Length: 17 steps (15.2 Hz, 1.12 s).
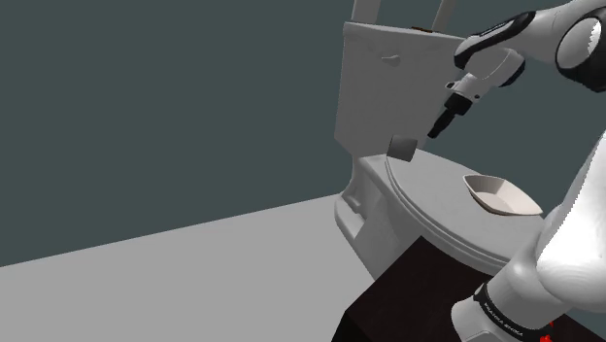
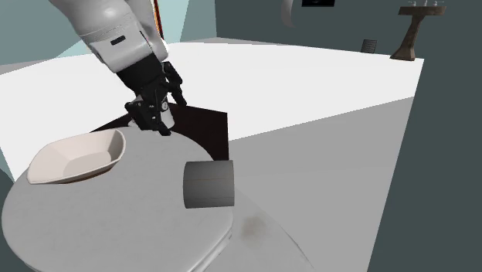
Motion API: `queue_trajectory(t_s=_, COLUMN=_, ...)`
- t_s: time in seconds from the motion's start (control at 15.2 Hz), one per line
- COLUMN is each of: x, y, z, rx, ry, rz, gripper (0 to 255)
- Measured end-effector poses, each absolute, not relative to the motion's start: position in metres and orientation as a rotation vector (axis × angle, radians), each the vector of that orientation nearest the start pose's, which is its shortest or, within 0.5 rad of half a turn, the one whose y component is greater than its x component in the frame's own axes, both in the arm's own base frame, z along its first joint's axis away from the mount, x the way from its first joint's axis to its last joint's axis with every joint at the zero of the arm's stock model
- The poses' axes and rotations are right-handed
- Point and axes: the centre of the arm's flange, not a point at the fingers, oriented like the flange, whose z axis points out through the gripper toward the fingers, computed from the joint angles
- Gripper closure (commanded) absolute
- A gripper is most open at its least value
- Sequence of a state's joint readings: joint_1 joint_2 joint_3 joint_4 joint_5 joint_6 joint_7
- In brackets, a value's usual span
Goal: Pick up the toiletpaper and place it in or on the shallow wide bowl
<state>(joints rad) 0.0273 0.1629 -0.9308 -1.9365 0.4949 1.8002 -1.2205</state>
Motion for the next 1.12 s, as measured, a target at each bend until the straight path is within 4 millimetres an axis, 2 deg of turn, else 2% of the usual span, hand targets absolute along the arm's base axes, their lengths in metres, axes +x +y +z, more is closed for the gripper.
queue_trajectory(t_s=0.4, x=0.421, y=-0.469, z=0.370, rx=-2.683, ry=-0.255, rz=-0.299, gripper=0)
queue_trajectory(t_s=0.53, x=0.427, y=-0.482, z=0.354, rx=-2.662, ry=-0.267, rz=-0.306, gripper=0)
queue_trajectory(t_s=0.86, x=0.434, y=-0.476, z=0.328, rx=-2.654, ry=-0.272, rz=-0.310, gripper=0)
queue_trajectory(t_s=1.12, x=0.437, y=-0.470, z=0.318, rx=-2.654, ry=-0.272, rz=-0.310, gripper=0)
